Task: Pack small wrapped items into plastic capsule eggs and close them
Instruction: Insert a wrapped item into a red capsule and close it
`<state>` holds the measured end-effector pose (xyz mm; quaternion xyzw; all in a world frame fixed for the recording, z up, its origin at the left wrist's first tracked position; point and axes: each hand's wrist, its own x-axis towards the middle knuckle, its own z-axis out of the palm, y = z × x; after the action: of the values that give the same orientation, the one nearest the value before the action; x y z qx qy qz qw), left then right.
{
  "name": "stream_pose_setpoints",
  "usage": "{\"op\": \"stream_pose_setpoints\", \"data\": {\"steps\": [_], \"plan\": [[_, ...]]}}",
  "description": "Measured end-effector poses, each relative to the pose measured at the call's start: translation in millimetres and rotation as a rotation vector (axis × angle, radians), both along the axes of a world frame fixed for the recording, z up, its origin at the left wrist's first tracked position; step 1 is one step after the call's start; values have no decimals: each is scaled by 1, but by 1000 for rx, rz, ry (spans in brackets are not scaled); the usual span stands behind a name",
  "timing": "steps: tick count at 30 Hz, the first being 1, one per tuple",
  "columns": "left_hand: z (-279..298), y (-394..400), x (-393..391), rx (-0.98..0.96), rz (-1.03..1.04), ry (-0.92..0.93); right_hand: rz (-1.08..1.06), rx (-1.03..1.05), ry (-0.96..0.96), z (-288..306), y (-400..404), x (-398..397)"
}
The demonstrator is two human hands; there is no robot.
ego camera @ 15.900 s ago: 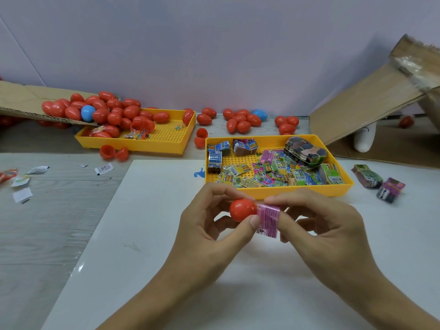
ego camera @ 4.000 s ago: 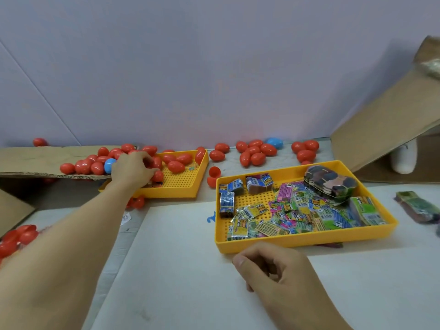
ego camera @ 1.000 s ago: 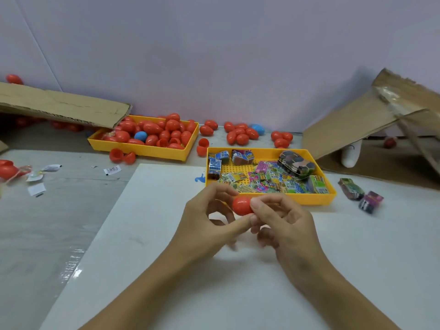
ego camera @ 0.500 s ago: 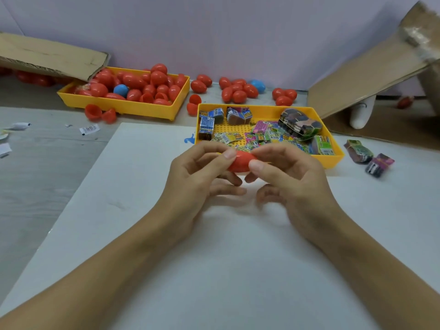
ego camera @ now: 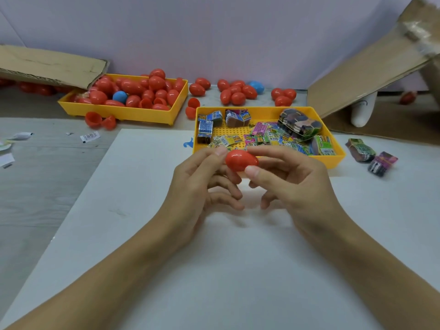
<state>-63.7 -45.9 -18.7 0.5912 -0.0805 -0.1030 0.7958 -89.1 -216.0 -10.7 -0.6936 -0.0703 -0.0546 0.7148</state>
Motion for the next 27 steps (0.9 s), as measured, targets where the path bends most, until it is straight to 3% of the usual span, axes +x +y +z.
{"op": "stream_pose_setpoints", "data": {"steps": [5,9,14,27], "plan": [[-2,-1,-3,8,39,-97,54,2,-38,-4,0,0],[-6,-1,-5,31,44,-200,-25,101,83,0,-1,2],[-7,-2,-7,138,26,-319,-49,-4,74,-1,4,1],[-6,-1,-2,27,64,-135,31,-110,-150,-7,3,1]]}}
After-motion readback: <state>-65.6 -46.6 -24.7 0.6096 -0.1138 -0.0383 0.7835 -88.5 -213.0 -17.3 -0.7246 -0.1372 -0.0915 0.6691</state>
